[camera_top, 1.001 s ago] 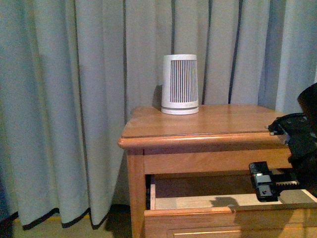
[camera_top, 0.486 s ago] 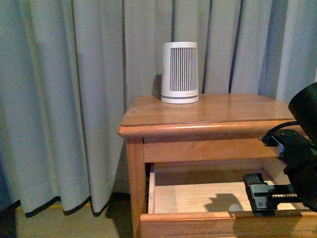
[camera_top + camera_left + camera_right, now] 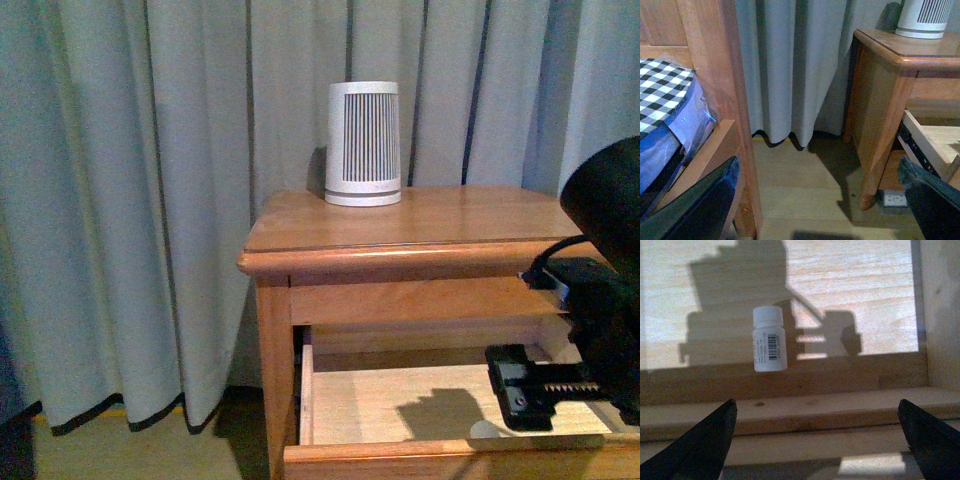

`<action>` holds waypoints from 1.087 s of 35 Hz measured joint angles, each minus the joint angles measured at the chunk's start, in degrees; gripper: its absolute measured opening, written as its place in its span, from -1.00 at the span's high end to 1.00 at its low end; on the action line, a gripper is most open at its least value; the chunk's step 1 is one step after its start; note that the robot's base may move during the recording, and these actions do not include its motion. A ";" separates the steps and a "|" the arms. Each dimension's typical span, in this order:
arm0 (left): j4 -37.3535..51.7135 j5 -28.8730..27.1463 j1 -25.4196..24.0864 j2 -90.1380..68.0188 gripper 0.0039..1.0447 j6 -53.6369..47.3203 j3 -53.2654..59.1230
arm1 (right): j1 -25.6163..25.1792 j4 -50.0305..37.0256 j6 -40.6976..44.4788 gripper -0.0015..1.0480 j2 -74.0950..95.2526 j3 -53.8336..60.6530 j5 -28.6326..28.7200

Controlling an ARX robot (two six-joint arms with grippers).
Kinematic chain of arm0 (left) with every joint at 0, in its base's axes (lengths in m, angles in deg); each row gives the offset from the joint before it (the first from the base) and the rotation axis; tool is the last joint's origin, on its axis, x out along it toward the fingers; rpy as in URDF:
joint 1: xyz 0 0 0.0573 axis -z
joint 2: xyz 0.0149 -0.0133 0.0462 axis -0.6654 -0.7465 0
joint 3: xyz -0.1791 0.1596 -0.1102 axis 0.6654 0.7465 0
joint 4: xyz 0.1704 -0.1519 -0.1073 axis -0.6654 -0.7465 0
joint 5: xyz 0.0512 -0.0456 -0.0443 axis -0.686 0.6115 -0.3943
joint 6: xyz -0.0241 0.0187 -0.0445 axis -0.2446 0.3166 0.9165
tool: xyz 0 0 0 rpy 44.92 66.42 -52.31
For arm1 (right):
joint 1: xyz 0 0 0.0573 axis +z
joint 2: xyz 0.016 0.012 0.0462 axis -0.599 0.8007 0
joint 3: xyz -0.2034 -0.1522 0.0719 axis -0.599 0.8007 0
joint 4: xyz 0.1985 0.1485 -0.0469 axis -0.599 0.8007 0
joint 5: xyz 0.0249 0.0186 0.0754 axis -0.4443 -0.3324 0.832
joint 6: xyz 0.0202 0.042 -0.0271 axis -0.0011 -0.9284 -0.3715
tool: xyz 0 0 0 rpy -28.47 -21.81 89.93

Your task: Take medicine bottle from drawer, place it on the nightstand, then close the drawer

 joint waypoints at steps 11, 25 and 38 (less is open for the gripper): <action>0.00 0.00 0.00 0.00 -0.88 0.00 0.00 | 1.31 4.09 -0.74 -0.87 7.76 -14.21 -2.40; 0.00 0.00 0.00 0.00 -0.88 0.00 0.00 | 2.91 2.21 -2.56 -0.87 17.16 -15.32 -2.32; 0.00 0.00 0.00 0.00 -0.88 0.00 0.00 | 3.89 -1.20 -3.39 -0.87 22.40 -16.52 -1.46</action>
